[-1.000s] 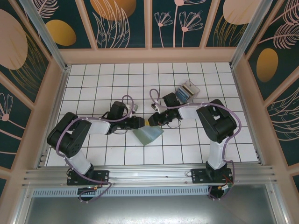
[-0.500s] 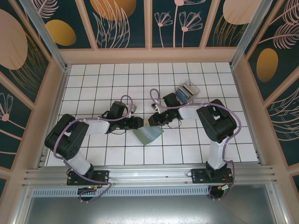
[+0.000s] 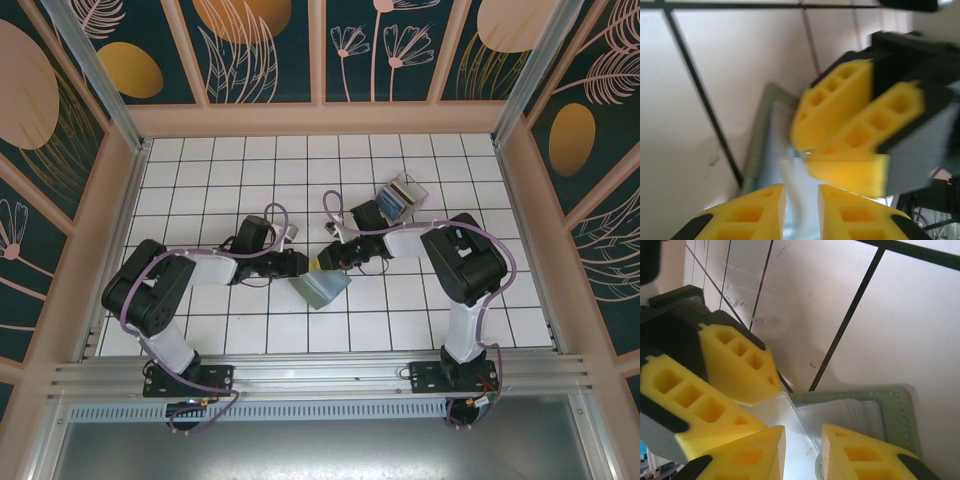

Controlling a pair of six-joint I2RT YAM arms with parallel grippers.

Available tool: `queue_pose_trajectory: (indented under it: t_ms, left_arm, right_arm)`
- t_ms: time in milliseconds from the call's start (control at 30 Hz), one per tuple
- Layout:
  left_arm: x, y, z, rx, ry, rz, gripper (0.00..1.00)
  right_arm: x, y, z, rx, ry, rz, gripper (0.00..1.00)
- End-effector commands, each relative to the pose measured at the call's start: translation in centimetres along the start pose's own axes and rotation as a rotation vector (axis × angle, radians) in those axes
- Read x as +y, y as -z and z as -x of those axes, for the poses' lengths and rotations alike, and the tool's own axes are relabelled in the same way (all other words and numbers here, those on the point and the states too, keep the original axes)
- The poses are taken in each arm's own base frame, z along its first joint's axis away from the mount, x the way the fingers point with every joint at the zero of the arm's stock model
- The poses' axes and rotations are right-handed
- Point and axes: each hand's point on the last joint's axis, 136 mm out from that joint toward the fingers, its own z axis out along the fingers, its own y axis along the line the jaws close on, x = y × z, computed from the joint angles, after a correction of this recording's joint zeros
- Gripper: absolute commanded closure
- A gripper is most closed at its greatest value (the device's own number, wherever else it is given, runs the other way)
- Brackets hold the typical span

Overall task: Put the credit cards into the card holder
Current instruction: Flip over the card slot on the card holder.

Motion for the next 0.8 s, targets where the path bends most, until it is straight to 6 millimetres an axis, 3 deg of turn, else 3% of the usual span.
queue_pose_trajectory:
  t_ms: [0, 267, 467, 567, 633, 767]
  left_arm:
    - [-3.2, 1.2, 1.3, -0.070, -0.144, -0.098, 0.76]
    - [-3.2, 0.6, -0.2, -0.047, -0.173, -0.180, 0.78]
    - [-2.1, 1.1, -0.5, -0.089, -0.127, -0.130, 0.77]
    - [-1.3, 2.1, 0.2, -0.159, -0.066, -0.049, 0.73]
    - [-0.1, 2.6, 0.4, -0.183, -0.050, 0.036, 0.61]
    - [0.1, 2.0, 1.0, -0.169, -0.093, 0.053, 0.56]
  right_arm:
    - [-2.9, -0.8, -2.9, 0.056, -0.102, -0.070, 0.74]
    - [-3.1, -0.9, -2.9, 0.054, -0.118, -0.069, 0.74]
    - [-2.6, -0.8, -3.2, 0.078, -0.111, -0.045, 0.73]
    - [-2.1, -0.6, -3.4, 0.086, -0.107, -0.026, 0.73]
    - [-2.1, -0.6, -3.6, 0.093, -0.106, -0.024, 0.72]
    - [-2.3, -0.9, -3.9, 0.108, -0.116, -0.012, 0.73]
